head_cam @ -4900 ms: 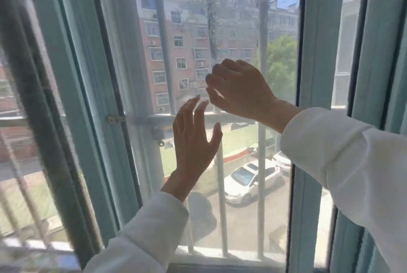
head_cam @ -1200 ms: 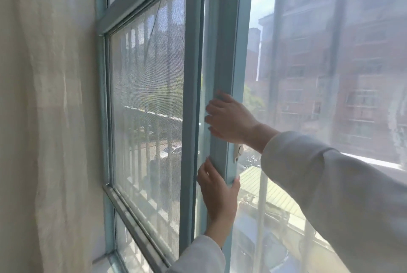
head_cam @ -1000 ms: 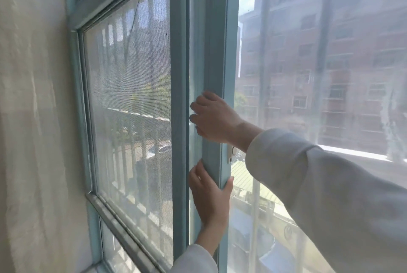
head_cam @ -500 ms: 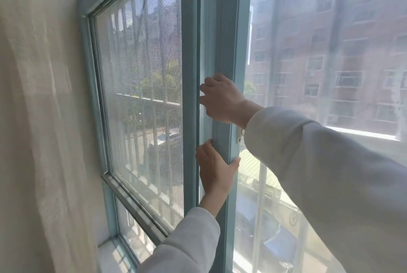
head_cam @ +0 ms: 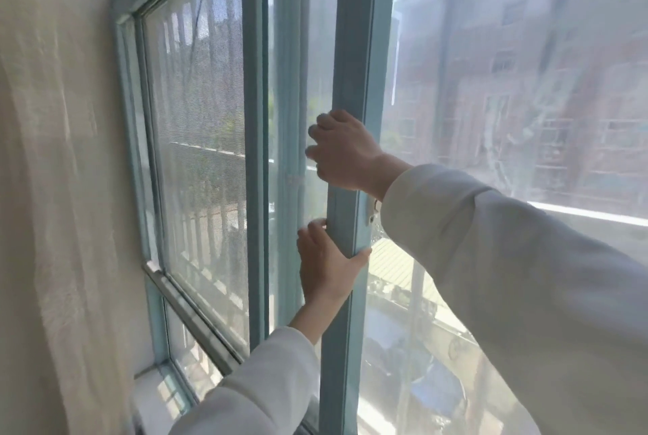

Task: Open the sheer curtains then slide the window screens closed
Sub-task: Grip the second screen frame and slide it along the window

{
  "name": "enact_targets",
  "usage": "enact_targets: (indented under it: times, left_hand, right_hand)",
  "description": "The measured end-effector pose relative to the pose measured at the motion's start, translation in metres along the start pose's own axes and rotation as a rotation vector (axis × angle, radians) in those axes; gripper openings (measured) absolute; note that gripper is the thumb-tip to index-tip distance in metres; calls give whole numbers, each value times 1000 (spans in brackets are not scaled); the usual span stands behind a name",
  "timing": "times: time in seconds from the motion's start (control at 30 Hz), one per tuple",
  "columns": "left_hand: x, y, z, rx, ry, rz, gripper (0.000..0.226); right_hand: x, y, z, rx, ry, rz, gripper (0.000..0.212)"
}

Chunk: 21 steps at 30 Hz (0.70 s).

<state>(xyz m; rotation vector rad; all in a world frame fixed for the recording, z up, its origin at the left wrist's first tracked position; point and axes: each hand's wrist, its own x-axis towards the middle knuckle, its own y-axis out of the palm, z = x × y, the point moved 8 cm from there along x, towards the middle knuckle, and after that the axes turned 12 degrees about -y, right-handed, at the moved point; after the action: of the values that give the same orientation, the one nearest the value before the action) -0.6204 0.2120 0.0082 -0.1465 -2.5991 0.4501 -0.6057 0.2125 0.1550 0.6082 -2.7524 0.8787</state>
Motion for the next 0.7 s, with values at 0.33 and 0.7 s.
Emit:
enact_targets:
  times: [0.33, 0.7]
  left_hand:
    - [-76, 7, -64, 98, 23, 149, 56]
    - [-151, 18, -142, 278, 243, 167, 63]
  right_hand:
    - [-101, -36, -16, 39, 8, -46, 27]
    - [-193, -70, -34, -11, 90, -5, 30]
